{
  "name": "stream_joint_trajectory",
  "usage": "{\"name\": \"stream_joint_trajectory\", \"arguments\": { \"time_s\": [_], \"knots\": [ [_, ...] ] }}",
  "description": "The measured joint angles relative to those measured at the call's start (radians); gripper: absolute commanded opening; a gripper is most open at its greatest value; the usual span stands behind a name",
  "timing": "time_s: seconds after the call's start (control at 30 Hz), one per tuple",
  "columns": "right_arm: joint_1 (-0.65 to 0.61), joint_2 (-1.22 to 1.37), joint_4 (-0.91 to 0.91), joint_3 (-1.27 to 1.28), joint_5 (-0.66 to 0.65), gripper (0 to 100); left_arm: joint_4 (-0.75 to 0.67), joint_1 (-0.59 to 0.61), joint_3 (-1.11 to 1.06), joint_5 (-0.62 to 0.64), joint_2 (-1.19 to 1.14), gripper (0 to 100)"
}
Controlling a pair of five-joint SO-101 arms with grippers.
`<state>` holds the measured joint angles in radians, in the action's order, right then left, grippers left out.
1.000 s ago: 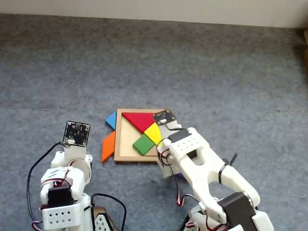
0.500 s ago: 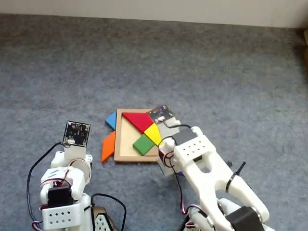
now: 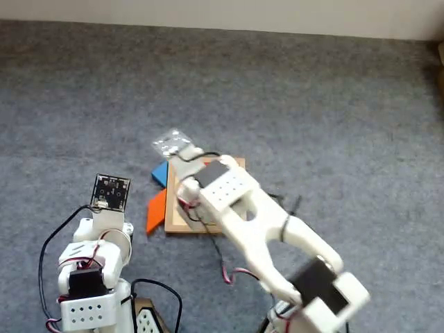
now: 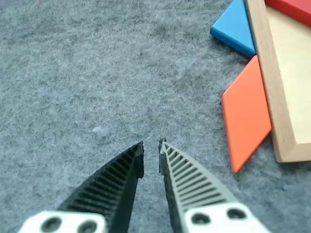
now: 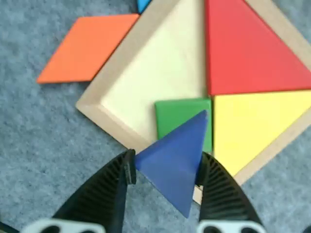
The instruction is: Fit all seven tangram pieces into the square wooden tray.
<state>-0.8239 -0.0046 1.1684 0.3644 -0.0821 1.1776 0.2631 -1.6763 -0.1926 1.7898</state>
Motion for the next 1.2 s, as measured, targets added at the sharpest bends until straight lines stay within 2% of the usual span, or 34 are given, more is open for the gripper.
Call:
{"name": "stream_joint_trajectory", "arguments": {
  "time_s": [0.37,0.47,0.6,1.03,1.2],
  "knots": [
    [-0.063,0.319,0.000,-0.279,0.038,10.3,0.000,0.000,0.000,0.000,0.000,7],
    [-0.069,0.344,0.000,-0.315,0.046,11.8,0.000,0.000,0.000,0.000,0.000,7],
    [-0.077,0.350,0.000,-0.324,0.049,18.5,0.000,0.000,0.000,0.000,0.000,7],
    [-0.120,0.350,0.087,-0.325,0.052,19.4,0.000,0.000,0.000,0.000,0.000,7],
    [-0.124,0.350,0.097,-0.325,0.052,28.1,0.000,0.000,0.000,0.000,0.000,7]
  ]
}}
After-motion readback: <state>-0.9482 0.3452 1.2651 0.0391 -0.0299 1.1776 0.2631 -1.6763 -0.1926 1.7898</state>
